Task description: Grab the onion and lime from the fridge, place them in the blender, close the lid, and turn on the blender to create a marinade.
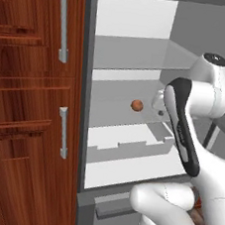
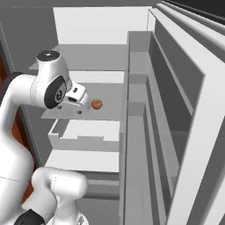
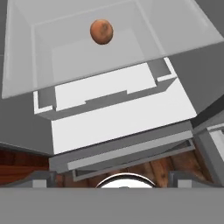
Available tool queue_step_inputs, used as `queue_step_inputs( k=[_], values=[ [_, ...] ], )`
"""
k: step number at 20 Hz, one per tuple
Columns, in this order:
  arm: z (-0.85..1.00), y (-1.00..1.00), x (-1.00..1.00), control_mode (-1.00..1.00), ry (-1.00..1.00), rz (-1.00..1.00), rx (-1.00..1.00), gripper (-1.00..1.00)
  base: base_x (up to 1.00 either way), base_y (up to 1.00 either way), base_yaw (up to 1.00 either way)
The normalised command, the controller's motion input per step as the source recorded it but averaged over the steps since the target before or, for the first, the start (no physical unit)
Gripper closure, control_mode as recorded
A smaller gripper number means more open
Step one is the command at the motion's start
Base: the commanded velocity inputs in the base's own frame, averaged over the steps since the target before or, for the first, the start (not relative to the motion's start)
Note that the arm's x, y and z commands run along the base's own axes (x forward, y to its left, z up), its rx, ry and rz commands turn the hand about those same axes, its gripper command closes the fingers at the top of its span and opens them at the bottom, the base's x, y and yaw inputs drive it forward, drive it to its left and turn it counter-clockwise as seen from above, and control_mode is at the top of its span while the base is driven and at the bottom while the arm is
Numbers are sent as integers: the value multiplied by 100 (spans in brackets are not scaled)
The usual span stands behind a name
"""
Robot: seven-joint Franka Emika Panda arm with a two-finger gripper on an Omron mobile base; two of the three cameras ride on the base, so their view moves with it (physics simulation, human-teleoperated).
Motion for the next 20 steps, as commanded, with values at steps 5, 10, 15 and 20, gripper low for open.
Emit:
queue_step_inputs(
  k=[5,10,15,20],
  values=[
    [-56,0,24,-100,-7,0,-1,-100,0,0,0],
    [-32,0,58,-100,-7,0,0,-100,0,0,0],
    [0,0,74,-100,-1,0,0,-100,0,0,0],
    [-3,0,68,-100,-2,0,0,-100,0,0,0]
  ],
)
